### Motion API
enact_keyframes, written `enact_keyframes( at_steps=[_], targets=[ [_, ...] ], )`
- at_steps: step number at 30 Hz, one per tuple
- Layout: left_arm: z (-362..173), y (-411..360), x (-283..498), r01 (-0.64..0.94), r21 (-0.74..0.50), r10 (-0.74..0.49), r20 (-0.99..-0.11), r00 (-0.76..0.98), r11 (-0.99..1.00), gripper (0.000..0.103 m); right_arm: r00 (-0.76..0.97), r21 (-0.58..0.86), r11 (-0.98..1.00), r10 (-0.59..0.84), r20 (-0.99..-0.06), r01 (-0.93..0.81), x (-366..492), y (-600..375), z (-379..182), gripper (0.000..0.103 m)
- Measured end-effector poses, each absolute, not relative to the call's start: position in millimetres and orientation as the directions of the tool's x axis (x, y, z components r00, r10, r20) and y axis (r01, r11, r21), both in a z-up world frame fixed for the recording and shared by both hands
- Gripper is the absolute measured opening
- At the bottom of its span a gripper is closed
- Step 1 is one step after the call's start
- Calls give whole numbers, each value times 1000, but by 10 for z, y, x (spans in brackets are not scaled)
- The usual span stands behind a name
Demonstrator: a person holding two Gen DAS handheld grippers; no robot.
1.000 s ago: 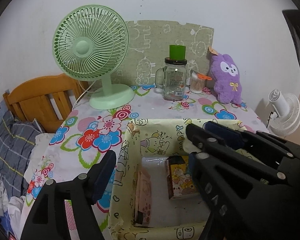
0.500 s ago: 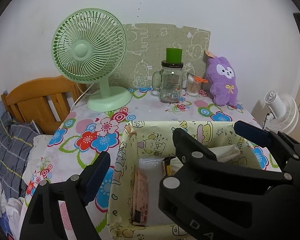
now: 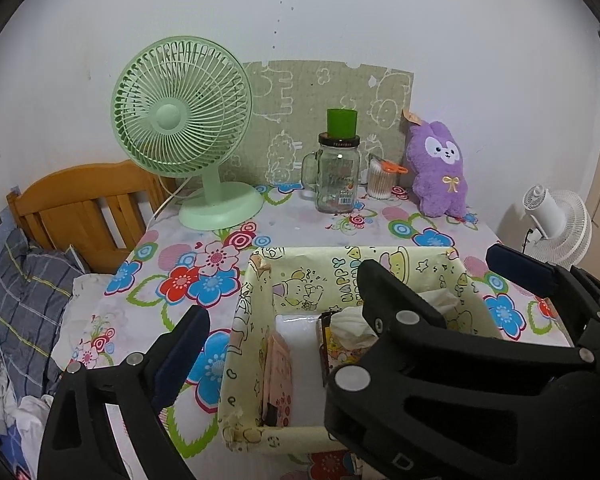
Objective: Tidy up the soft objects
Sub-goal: 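Withdraw both grippers from the box toward the remaining items on the bed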
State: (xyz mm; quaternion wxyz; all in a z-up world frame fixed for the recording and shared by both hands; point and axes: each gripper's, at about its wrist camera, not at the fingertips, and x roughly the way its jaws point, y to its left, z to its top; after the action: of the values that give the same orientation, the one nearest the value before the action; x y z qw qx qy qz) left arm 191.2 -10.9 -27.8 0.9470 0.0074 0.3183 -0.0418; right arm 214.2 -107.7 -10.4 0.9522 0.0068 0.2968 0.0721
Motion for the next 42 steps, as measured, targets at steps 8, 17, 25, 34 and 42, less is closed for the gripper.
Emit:
enact_keyframes(
  at_steps=[8, 17, 25, 34, 42],
  targets=[
    [-182, -122, 1752, 96, -23, -90, -591, 802, 995, 98, 821, 44, 991, 130, -555, -127, 1955, -1091, 3, 98],
    [-80, -132, 1548, 100, -13, -90, -565, 820, 995, 99, 838, 42, 993, 118, -533, -113, 1734, -1111, 128, 99],
    [-18, -146, 1394, 103, -8, -91, -548, 831, 995, 101, 847, 43, 994, 111, -521, -104, 1545, -1141, 194, 99],
    [48, -185, 1180, 110, -3, -95, -522, 848, 994, 103, 858, 40, 995, 97, -504, -89, 1317, -1184, 258, 99],
    [71, -228, 990, 131, 5, -111, -503, 857, 991, 103, 872, 42, 996, 88, -481, -77, 1077, -1232, 286, 99]
  ],
)
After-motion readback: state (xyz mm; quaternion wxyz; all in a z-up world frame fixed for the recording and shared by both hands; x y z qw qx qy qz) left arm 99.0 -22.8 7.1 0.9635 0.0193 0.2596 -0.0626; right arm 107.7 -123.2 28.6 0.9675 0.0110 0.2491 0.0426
